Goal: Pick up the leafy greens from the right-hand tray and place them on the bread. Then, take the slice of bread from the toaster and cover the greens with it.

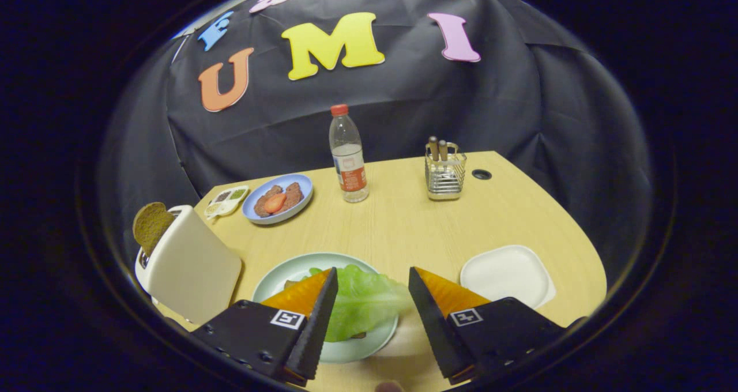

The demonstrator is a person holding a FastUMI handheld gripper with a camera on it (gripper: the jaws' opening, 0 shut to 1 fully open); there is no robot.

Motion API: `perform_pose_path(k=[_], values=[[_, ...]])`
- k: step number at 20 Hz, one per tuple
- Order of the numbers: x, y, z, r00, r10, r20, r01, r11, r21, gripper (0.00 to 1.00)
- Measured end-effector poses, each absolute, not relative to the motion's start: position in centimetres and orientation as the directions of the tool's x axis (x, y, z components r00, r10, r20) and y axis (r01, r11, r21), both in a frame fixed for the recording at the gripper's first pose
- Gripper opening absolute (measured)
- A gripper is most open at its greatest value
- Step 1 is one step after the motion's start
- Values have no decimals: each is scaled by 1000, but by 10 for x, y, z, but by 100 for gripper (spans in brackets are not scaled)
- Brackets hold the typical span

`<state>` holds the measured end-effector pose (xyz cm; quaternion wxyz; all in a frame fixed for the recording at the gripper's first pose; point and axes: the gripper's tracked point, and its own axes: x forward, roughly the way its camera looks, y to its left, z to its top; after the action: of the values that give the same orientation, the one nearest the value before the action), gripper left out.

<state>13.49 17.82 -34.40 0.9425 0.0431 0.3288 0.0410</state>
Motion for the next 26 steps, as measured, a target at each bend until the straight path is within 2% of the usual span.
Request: perform_pose_path(k=[1,5,10,15,19,26], values=[[133,179,-343,776,110,-621,-56,993,106,77],[122,180,-292,825,105,-556,-72,994,80,96],[91,200,-209,882,62,-468,-60,998,18,96],[62,287,-168,886,159,-436,-137,987,80,96],[61,363,-165,874,227,-429,-202,974,105,96],[65,454,-222,815,263,-516,-260,962,79,96]])
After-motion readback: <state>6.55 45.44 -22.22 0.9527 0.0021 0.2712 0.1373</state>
